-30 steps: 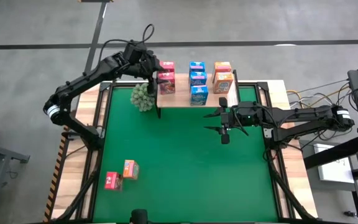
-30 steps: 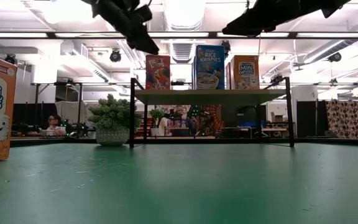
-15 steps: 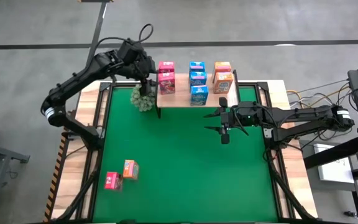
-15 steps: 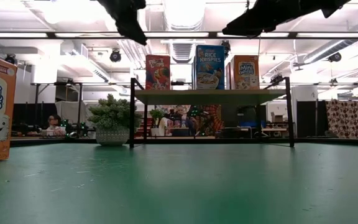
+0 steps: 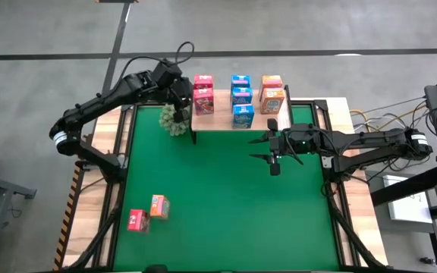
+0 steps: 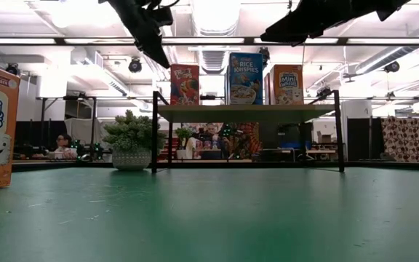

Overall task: Stack cereal on shelf
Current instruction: Put the top red cereal box on the shelf aligned with the other red cereal box

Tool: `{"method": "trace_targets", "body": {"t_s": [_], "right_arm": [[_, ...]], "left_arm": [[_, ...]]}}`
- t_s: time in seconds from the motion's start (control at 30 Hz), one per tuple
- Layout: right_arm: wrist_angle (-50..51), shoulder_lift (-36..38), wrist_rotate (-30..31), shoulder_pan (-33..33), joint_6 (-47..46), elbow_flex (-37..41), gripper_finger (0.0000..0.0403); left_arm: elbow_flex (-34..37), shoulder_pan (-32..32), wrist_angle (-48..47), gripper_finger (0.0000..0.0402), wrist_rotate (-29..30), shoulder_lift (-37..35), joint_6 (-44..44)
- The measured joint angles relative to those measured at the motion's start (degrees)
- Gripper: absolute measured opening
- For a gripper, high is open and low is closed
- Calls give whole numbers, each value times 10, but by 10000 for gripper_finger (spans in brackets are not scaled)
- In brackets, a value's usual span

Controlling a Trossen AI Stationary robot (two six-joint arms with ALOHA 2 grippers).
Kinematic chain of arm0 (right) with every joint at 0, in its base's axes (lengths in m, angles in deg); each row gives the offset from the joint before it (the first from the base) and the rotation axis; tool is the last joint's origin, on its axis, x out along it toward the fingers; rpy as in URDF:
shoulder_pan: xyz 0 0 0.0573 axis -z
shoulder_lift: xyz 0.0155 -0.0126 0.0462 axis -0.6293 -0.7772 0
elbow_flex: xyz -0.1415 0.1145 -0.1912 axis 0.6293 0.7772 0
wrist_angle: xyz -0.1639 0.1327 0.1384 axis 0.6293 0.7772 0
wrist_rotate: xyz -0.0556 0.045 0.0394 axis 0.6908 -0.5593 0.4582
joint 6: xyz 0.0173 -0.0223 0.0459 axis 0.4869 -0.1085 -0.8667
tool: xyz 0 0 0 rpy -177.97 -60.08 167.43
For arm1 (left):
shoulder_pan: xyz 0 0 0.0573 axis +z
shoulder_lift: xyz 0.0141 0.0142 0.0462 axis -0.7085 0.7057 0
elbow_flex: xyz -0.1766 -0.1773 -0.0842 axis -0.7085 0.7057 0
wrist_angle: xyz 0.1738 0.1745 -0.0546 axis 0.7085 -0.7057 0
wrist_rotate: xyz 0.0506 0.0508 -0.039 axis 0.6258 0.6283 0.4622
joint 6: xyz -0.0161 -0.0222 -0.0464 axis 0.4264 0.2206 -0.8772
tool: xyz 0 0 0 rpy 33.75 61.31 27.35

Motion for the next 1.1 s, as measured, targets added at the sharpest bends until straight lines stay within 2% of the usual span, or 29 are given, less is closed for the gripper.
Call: {"method": "trace_targets", "body": {"t_s": [0.13,0.27,0.9,1.1], "right_arm": [[2,0,0,0,0,0,185],[2,0,0,0,0,0,185],[10,0,0,0,0,0,185],[10,0,0,0,3,0,185]], "left_arm": [[0,1,2,39,4,0,0],[0,1,10,29,7,0,0],[0,-5,23,26,29,-9,-11],[1,-30,71,26,-16,-21,-44]]}}
